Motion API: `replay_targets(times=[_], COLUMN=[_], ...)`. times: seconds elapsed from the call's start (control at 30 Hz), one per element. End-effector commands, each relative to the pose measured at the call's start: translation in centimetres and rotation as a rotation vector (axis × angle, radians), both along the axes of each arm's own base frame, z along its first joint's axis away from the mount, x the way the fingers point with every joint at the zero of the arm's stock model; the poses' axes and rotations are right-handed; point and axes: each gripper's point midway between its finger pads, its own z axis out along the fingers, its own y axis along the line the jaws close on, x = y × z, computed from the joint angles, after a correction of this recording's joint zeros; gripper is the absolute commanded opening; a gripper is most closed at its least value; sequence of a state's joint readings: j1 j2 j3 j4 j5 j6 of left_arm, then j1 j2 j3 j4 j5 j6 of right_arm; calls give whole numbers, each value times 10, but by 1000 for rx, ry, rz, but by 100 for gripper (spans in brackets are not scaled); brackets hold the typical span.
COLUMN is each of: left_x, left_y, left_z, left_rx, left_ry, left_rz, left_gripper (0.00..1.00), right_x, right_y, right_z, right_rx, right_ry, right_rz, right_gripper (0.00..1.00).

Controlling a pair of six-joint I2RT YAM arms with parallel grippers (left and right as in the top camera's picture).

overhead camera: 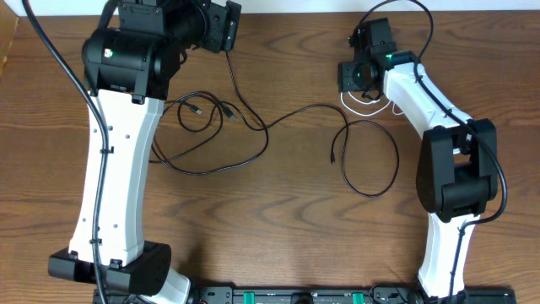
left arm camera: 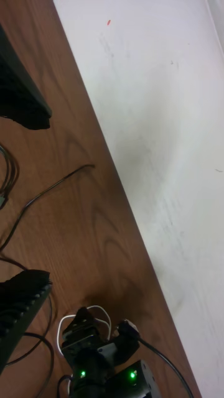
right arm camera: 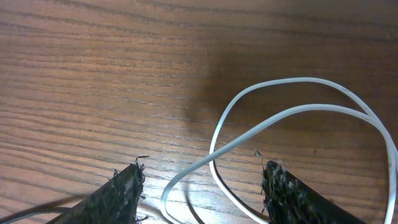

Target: Untangle cables

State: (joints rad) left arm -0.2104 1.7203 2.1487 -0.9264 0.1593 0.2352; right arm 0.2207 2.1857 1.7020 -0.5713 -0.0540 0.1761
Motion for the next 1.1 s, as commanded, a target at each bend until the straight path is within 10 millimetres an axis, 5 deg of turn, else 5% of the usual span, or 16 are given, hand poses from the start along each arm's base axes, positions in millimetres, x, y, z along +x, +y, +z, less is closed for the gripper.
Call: replay_targets(times=[0.0,0.3,0.57,0.73,0.8,0.87,1.07], left_x=[-8,-10,-10,-10,-10,-10,-10], left_y=[0,-4,-4,-4,-4,-4,-4], left_z=[10,11,10,10,10,10,10], left_rx=[-19,-32,-31,-31,-32,-31,-31], left_ry=[-17,-13,-10,-10,-10,-10,-10], left_rz=[-6,-28,-28,-28,-27,-28,-28], left_gripper=[77,77,77,77,77,77,77], right_x=[4,1,1,0,0,-2,-5], right_y=[-1,4,7,12,13,17,35], right_z=[-5,-30,-31,-31,-31,-31,-28], right_rx=[1,23,24,44,55,70,122], right_ry=[6,55,54,60,62,67,72], right_rz=[-18,-45,-38,-26,-28,-19,30], right_gripper=[59,58,56,39,15,1,1])
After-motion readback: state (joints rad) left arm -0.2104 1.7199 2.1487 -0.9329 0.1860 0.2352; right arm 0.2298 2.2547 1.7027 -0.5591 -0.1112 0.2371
